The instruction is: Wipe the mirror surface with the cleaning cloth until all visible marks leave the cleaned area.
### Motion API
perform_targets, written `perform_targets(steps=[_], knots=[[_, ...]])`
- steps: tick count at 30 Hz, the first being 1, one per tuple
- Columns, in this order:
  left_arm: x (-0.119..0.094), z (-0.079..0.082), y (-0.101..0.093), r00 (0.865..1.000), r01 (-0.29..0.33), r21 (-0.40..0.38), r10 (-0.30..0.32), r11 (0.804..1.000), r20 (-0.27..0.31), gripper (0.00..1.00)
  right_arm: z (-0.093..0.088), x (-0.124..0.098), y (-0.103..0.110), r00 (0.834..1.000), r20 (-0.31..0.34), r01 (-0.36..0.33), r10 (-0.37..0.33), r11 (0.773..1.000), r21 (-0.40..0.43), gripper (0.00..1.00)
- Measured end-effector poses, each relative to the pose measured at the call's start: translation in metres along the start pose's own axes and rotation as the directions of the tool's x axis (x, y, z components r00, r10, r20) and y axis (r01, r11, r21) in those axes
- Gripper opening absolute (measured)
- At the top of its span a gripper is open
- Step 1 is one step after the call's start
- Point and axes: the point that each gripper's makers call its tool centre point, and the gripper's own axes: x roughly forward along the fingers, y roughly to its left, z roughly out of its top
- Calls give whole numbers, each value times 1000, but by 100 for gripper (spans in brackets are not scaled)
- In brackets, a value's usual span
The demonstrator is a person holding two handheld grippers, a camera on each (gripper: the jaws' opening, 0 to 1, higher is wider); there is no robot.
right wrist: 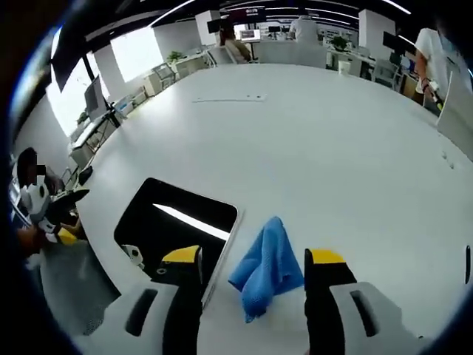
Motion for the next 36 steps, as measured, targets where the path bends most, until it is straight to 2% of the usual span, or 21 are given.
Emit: perform_targets(steps=[2,6,8,10,13,17,19,20,21,23,28,32,35,36], knots=[[1,-2,0,1000,-4,12,4,1000,-9,98,-6,10,-5,1000,-19,12,-12,1000,6,45],[2,-5,4,999,-20,24,21,999,-25,98,-15,18,-9,997,-63,36,-35,999,16,22],[2,-9,8,999,-32,28,33,999,-40,97,-20,23,-11,996,-86,39,-37,999,27,18],[1,-8,6,999,-26,26,27,999,-31,98,-26,28,-13,992,-112,58,-52,997,46,17],[2,-8,5,999,-23,33,24,999,-32,97,-29,35,-14,991,-123,63,-56,997,49,22],[2,-8,3,999,-18,40,19,999,-37,96,-31,41,-17,986,-134,109,-102,993,48,13],[2,-9,3,999,-17,45,19,999,-41,95,-29,41,-17,985,-133,119,-107,989,84,8],[2,-9,4,999,-19,46,21,999,-43,95,-30,42,-10,987,-141,95,-76,986,134,6],[2,-9,4,999,-21,47,23,999,-44,95,-30,42,-15,984,-141,128,-106,980,155,5],[2,-9,3,999,-17,49,19,999,-45,95,-30,43,-16,985,-143,113,-94,985,132,5],[2,-8,4,999,-16,49,18,999,-40,94,-30,42,-16,985,-148,110,-87,982,156,5],[2,-8,4,999,-15,58,18,998,-36,93,-26,39,-16,989,-135,83,-55,974,209,4],[2,-7,4,1000,-10,43,11,999,-25,95,-21,33,-5,989,-144,46,-8,964,263,4],[3,-5,3,1000,4,76,-3,997,-17,99,-21,30,0,987,-159,35,8,964,263,4]])
